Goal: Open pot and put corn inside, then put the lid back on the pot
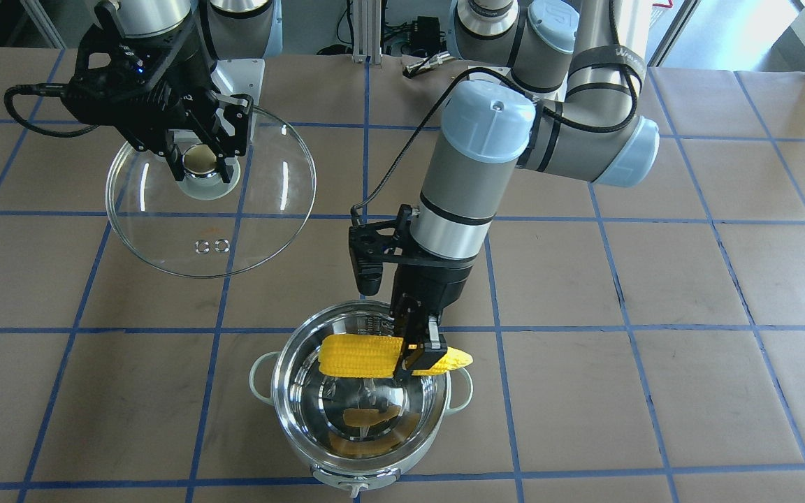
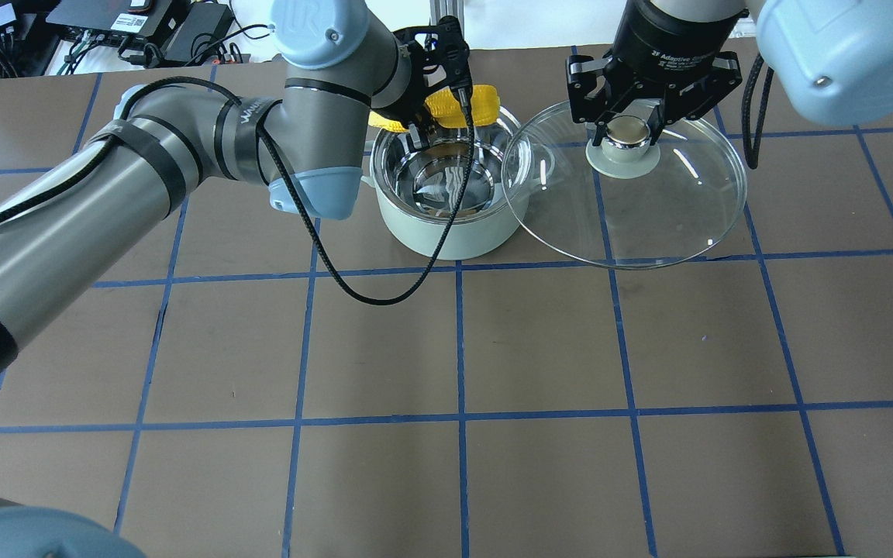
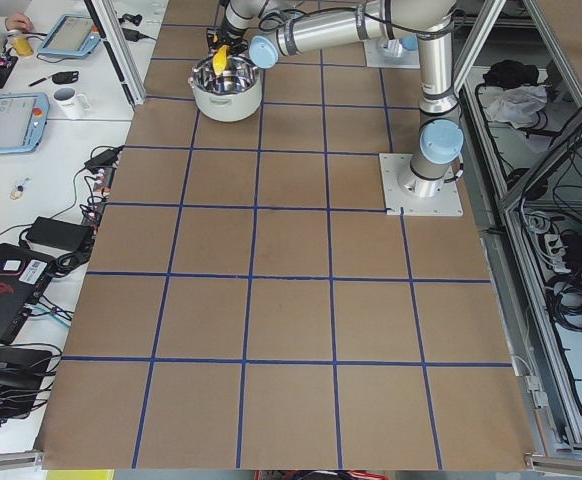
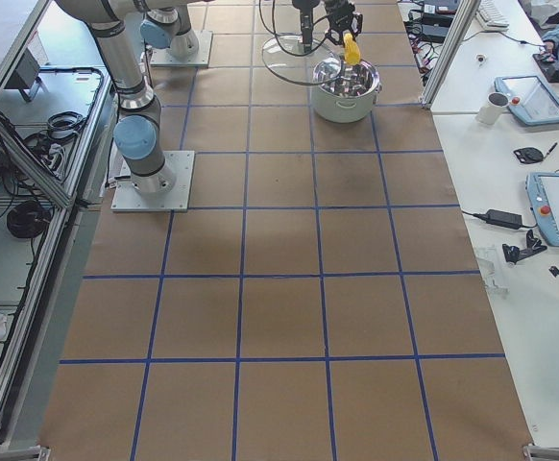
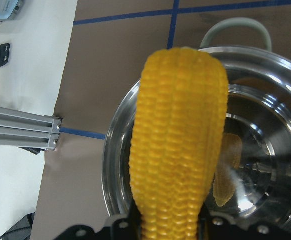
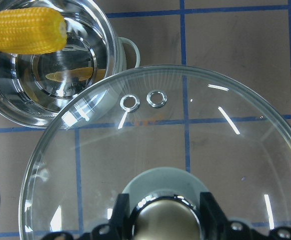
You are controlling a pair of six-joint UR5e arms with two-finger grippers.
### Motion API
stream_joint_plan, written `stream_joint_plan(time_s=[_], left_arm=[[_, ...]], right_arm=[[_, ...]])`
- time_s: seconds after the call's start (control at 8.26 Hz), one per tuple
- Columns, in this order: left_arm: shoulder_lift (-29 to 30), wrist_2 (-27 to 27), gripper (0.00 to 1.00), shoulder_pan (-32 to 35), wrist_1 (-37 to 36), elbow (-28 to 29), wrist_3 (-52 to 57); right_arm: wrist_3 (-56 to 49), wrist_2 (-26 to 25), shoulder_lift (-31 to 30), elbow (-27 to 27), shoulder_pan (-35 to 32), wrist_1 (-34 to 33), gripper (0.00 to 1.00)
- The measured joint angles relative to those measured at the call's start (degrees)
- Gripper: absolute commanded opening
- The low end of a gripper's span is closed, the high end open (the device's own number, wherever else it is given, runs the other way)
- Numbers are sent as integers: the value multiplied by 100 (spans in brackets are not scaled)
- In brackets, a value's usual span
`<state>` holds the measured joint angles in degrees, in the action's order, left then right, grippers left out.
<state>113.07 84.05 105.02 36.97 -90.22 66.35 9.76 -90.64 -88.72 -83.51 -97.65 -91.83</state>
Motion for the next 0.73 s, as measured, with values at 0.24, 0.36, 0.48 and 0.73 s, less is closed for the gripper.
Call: stream_joint_plan(time_s=[0.24, 0.36, 0.48, 0.73], left_arm=[[296, -77, 0, 132, -176, 6, -62], [431, -176, 43, 150, -192, 10, -84], [506, -231, 45, 155, -193, 11, -96], [542, -221, 79, 153, -190, 14, -130]], right_arm=[[-151, -19, -4, -5, 1, -18, 43], [-199, -22, -5, -7, 5, -28, 42], [-231, -23, -5, -7, 11, -40, 37], [-296, -20, -5, -7, 70, -42, 31]])
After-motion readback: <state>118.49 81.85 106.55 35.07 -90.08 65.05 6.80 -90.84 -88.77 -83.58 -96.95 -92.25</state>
